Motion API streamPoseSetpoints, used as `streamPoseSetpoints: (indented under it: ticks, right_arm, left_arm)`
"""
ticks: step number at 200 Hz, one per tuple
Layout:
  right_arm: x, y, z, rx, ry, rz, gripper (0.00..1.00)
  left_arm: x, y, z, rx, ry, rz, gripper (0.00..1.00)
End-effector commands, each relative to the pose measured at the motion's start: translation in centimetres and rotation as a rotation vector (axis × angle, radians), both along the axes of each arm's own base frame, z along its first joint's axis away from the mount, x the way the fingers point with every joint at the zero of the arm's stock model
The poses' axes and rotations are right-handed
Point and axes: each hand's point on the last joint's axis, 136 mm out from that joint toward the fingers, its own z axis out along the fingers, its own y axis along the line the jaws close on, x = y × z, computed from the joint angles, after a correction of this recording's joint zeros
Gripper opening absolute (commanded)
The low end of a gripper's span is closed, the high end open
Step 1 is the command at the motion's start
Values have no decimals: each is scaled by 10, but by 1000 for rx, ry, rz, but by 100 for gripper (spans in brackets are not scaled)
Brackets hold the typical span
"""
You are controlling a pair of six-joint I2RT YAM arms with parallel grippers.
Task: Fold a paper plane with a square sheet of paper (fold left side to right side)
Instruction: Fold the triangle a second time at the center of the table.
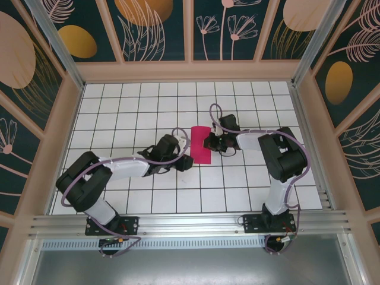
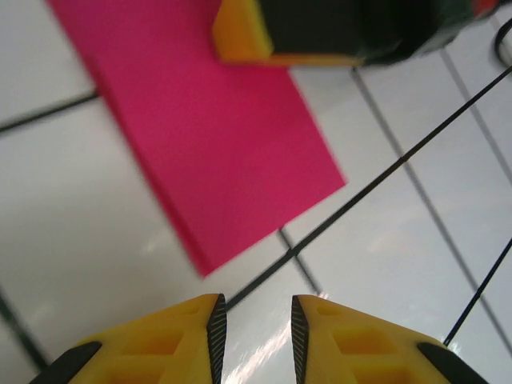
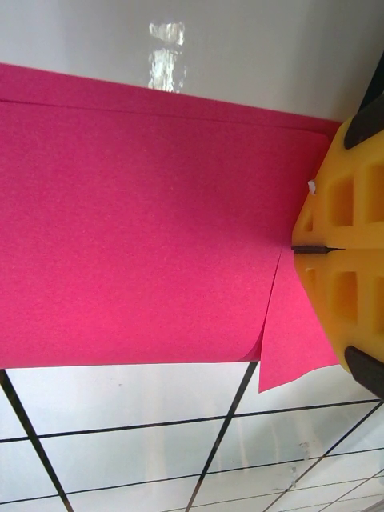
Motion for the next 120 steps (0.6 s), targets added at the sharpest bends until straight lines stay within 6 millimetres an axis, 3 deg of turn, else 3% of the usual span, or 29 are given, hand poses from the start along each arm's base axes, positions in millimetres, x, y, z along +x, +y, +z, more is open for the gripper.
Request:
streamPoseSetpoints:
  ticks: [1, 55, 77, 120]
  right_arm:
    - [-4, -5, -4, -22, 2, 9, 1]
    - [-6, -6, -5, -25, 10, 11, 1]
    - [-7, -6, -7, -30, 12, 12, 1]
    - [-7, -8, -8, -41, 14, 11, 1]
  left_arm:
    - [10, -15, -6, 19, 4, -55, 31]
    - [40, -27, -27, 96, -13, -37, 29]
    - [39, -22, -46, 138, 13, -28, 29]
    - [31, -13, -61, 184, 44, -30, 28]
